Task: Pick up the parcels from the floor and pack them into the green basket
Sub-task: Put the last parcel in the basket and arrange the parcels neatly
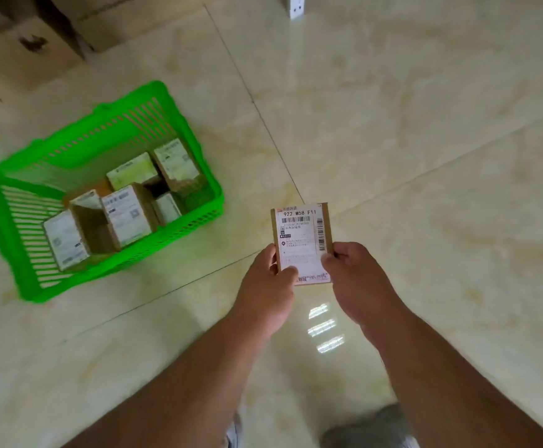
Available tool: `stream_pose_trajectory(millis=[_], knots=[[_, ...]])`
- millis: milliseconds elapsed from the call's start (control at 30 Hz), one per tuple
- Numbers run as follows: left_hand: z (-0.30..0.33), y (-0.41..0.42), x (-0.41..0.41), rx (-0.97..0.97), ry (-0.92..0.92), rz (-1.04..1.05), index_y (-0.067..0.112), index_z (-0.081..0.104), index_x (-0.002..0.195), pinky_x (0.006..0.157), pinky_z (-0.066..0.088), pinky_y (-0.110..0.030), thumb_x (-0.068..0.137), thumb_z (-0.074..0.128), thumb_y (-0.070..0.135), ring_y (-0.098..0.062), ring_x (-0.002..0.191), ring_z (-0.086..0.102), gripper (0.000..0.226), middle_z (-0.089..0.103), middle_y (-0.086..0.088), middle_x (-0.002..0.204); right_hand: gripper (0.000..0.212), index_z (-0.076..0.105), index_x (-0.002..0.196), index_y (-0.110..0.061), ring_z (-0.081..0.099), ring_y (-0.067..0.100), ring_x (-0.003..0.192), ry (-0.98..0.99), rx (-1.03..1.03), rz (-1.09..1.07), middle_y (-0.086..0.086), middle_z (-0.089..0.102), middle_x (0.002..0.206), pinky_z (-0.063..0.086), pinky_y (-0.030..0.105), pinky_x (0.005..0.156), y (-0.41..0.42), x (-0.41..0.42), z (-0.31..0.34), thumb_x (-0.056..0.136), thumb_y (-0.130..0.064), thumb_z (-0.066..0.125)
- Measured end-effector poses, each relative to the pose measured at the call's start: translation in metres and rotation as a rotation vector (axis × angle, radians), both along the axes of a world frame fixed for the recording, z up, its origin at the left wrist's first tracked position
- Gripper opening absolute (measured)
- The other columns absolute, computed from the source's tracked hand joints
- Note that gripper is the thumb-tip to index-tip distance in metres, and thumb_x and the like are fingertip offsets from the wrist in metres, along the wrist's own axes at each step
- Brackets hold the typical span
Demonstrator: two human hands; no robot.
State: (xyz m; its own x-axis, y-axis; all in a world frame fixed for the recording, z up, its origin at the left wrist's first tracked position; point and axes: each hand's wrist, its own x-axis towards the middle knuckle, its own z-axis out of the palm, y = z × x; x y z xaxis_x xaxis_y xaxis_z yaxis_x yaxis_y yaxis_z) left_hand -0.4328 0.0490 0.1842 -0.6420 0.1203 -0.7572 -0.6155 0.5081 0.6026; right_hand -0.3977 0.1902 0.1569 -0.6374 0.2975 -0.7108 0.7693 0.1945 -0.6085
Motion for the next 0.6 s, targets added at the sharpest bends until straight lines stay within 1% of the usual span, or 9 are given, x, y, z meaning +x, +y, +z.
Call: stream_pose_trajectory(millis=[67, 133, 200, 300, 367, 433, 467, 533, 600], knots=[[0.014, -0.031, -0.013, 0.027, 0.005, 0.072, 0.034, 0.063, 0.122, 0.062, 0.045, -0.01, 0.093, 0.05, 0.012, -0.001, 0.096, 0.069, 0.039, 0.074, 0.016, 0.116, 0.037, 0.063, 0.124, -0.026, 0.069, 0.007, 0.103, 0.002, 0.015, 0.047, -0.014, 0.073, 0.115, 0.055, 0.032, 0.088, -0.028, -0.018, 0.017, 0.092, -0.037, 0.049], [0.03, -0.059, -0.025, 0.062, 0.005, 0.137, 0.035, 0.064, 0.123, 0.06, 0.043, 0.0, 0.094, 0.05, 0.011, 0.007, 0.096, 0.067, 0.04, 0.074, 0.019, 0.114, 0.042, 0.062, 0.126, -0.029, 0.067, 0.005, 0.108, 0.002, 0.028, 0.09, -0.016, 0.072, 0.119, 0.054, 0.037, 0.096, -0.054, -0.035, 0.033, 0.088, -0.043, 0.049], [0.044, -0.086, -0.037, 0.102, 0.0, 0.192, 0.039, 0.063, 0.123, 0.066, 0.043, 0.002, 0.096, 0.05, 0.011, 0.013, 0.097, 0.064, 0.041, 0.073, 0.022, 0.113, 0.042, 0.061, 0.125, -0.032, 0.067, 0.004, 0.109, -0.004, 0.031, 0.115, -0.018, 0.072, 0.119, 0.053, 0.038, 0.099, -0.081, -0.052, 0.05, 0.087, -0.044, 0.05], [0.059, -0.126, -0.054, 0.144, -0.01, 0.272, 0.044, 0.061, 0.124, 0.08, 0.043, -0.007, 0.097, 0.051, 0.012, 0.012, 0.103, 0.064, 0.044, 0.073, 0.026, 0.113, 0.032, 0.059, 0.123, -0.034, 0.067, 0.004, 0.108, 0.0, 0.027, 0.118, -0.018, 0.072, 0.117, 0.052, 0.036, 0.097, -0.119, -0.078, 0.075, 0.091, -0.035, 0.055], [0.068, -0.151, -0.066, 0.154, -0.018, 0.308, 0.042, 0.06, 0.13, 0.089, 0.046, -0.013, 0.097, 0.052, 0.011, 0.007, 0.109, 0.065, 0.046, 0.072, 0.024, 0.117, 0.032, 0.057, 0.125, -0.033, 0.067, 0.005, 0.108, 0.003, 0.032, 0.145, -0.016, 0.071, 0.118, 0.053, 0.034, 0.096, -0.143, -0.095, 0.089, 0.093, -0.032, 0.055], [0.075, -0.172, -0.081, 0.161, -0.024, 0.326, 0.039, 0.059, 0.136, 0.1, 0.049, -0.021, 0.098, 0.053, 0.011, 0.002, 0.114, 0.065, 0.048, 0.071, 0.022, 0.121, 0.034, 0.058, 0.127, -0.033, 0.067, 0.005, 0.109, 0.005, 0.037, 0.181, -0.016, 0.071, 0.119, 0.053, 0.034, 0.097, -0.164, -0.114, 0.096, 0.092, -0.034, 0.055], [0.076, -0.181, -0.089, 0.161, -0.018, 0.327, 0.039, 0.059, 0.136, 0.101, 0.049, -0.022, 0.098, 0.053, 0.011, 0.002, 0.114, 0.065, 0.048, 0.072, 0.021, 0.121, 0.036, 0.059, 0.127, -0.033, 0.067, 0.004, 0.109, 0.008, 0.037, 0.203, -0.017, 0.072, 0.119, 0.054, 0.035, 0.097, -0.174, -0.124, 0.096, 0.091, -0.036, 0.054], [0.075, -0.194, -0.106, 0.144, -0.001, 0.326, 0.037, 0.062, 0.132, 0.091, 0.049, -0.016, 0.096, 0.053, 0.01, 0.003, 0.11, 0.065, 0.046, 0.073, 0.021, 0.119, 0.037, 0.062, 0.125, -0.034, 0.068, 0.004, 0.108, 0.004, 0.04, 0.24, -0.019, 0.073, 0.116, 0.055, 0.036, 0.097, -0.19, -0.144, 0.092, 0.089, -0.037, 0.053], [0.068, -0.202, -0.123, 0.132, 0.006, 0.344, 0.036, 0.064, 0.127, 0.085, 0.048, -0.015, 0.095, 0.054, 0.011, 0.006, 0.105, 0.065, 0.042, 0.073, 0.021, 0.115, 0.035, 0.064, 0.125, -0.033, 0.069, 0.006, 0.107, 0.013, 0.032, 0.254, -0.018, 0.073, 0.115, 0.055, 0.03, 0.091, -0.202, -0.164, 0.085, 0.092, -0.033, 0.053]])
